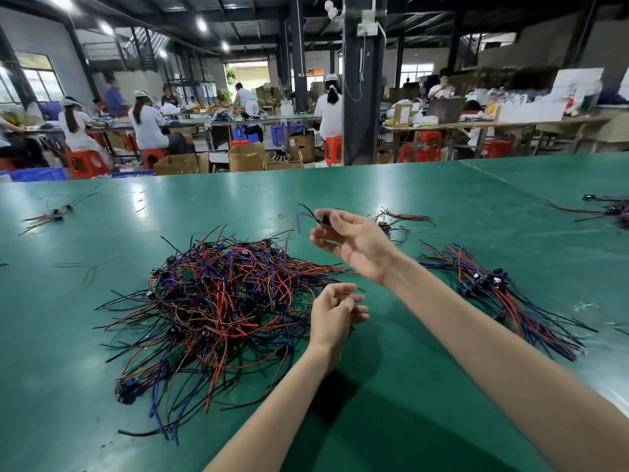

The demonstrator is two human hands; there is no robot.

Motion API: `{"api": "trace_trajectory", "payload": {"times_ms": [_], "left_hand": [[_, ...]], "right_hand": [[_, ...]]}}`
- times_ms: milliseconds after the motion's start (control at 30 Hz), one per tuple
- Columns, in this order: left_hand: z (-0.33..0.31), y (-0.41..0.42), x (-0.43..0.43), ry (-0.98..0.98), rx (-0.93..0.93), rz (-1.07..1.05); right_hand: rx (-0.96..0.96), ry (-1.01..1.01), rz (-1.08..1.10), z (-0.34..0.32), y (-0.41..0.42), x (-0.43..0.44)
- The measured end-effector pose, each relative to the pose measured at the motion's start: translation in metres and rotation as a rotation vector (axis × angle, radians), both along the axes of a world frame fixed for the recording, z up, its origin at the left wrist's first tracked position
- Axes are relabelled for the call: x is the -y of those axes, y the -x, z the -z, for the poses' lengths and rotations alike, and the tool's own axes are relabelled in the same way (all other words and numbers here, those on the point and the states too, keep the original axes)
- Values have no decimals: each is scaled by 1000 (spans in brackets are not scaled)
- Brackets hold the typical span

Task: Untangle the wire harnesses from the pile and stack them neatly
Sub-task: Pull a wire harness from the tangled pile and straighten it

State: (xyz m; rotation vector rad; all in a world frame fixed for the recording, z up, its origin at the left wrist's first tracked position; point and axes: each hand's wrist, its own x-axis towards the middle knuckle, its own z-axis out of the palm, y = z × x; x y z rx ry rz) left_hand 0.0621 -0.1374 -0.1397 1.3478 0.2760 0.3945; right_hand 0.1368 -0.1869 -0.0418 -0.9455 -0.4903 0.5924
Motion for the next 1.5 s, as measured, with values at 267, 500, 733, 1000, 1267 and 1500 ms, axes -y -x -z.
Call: {"api": "trace_trajectory", "payload": {"times_ms": [267, 500, 733, 1000, 1267, 1500], "left_hand": [[-5, 0, 4, 56, 64, -43], [-4, -3, 7, 25, 27, -40], [-1, 10, 17, -323, 85, -12], [-23, 28, 13, -1288, 176, -63], [-86, 34, -96, -1538, -753, -323], [-61, 34, -122, -1831, -953, -227]], "right_hand": [[10, 143, 70, 50, 0, 48], [-88, 114, 460, 33, -57, 38], [335, 706, 407, 55, -88, 34], [959, 948, 505, 99, -43, 66], [1262, 1055, 602, 103, -23, 81], [1297, 1091, 575, 104, -21, 84]]}}
